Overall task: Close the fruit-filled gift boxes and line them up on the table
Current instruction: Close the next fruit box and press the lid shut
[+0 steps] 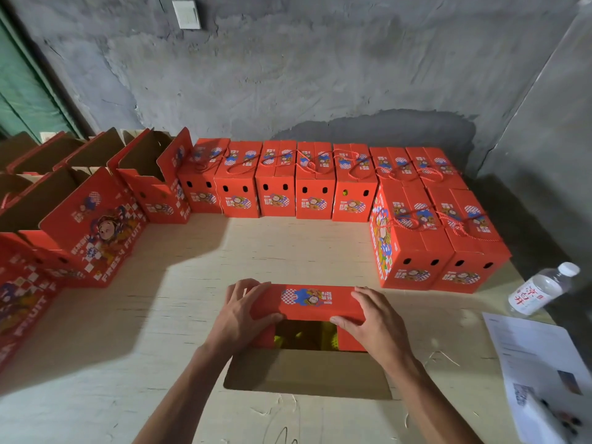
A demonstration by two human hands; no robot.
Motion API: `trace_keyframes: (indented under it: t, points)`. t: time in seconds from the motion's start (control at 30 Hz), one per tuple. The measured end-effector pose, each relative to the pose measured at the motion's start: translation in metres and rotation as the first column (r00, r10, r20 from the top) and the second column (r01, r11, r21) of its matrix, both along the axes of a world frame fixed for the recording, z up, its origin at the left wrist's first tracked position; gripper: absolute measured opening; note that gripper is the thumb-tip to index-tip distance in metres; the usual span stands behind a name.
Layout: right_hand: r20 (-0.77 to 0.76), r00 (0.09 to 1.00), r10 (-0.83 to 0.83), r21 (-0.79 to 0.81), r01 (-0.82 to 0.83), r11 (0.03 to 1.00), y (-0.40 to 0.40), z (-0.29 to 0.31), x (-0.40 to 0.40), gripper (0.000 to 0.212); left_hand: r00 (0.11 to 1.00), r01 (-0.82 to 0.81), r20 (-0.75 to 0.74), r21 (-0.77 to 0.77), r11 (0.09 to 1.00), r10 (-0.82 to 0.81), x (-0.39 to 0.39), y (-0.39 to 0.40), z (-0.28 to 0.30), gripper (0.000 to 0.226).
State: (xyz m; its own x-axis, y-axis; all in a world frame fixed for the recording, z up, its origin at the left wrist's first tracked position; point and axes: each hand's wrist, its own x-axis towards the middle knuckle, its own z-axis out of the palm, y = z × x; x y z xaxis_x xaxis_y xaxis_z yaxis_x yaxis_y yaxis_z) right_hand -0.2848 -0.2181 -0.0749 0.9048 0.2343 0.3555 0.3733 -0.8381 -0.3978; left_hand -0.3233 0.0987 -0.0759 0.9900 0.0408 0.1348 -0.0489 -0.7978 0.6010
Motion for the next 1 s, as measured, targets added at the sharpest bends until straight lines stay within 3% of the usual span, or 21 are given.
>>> trace_keyframes:
  t: [0.17,0.3,0.47,0.67,0.83,1.0]
  points:
    - [0.063,0.996,0.069,-0.163,-0.058,0.985,-0.001,0.011,0.016,0.076,0.983,0.094,-0.169,0.171,0.981,-0.065,0.019,0.011,0.007,0.106]
    - [0.125,0.987,0.1,-0.206,-0.072,0.976,0.002,0.012,0.018,0.068,0.973,0.1,-0.21,0.021,0.995,-0.093,0.022,0.011,0.003,0.1]
    - [0.172,0.982,0.077,-0.182,-0.045,0.982,0.003,0.005,0.009,0.064,0.986,0.105,-0.132,0.043,0.994,-0.099,0.016,0.008,-0.003,0.082]
    - [0.125,0.989,0.075,-0.19,-0.051,0.98,0.004,0.004,0.006,0.062,0.99,0.098,-0.11,0.041,0.994,-0.093,0.009,0.003,-0.001,0.059]
    - [0.122,0.987,0.101,-0.12,-0.087,0.989,-0.004,-0.002,0.001,0.054,0.985,0.114,-0.136,0.036,0.993,-0.108,0.005,-0.002,0.003,0.056]
    - [0.139,0.978,0.155,-0.047,-0.15,0.988,-0.015,-0.009,0.001,0.047,0.966,0.214,-0.174,0.136,0.967,-0.19,0.002,0.001,0.0,0.056]
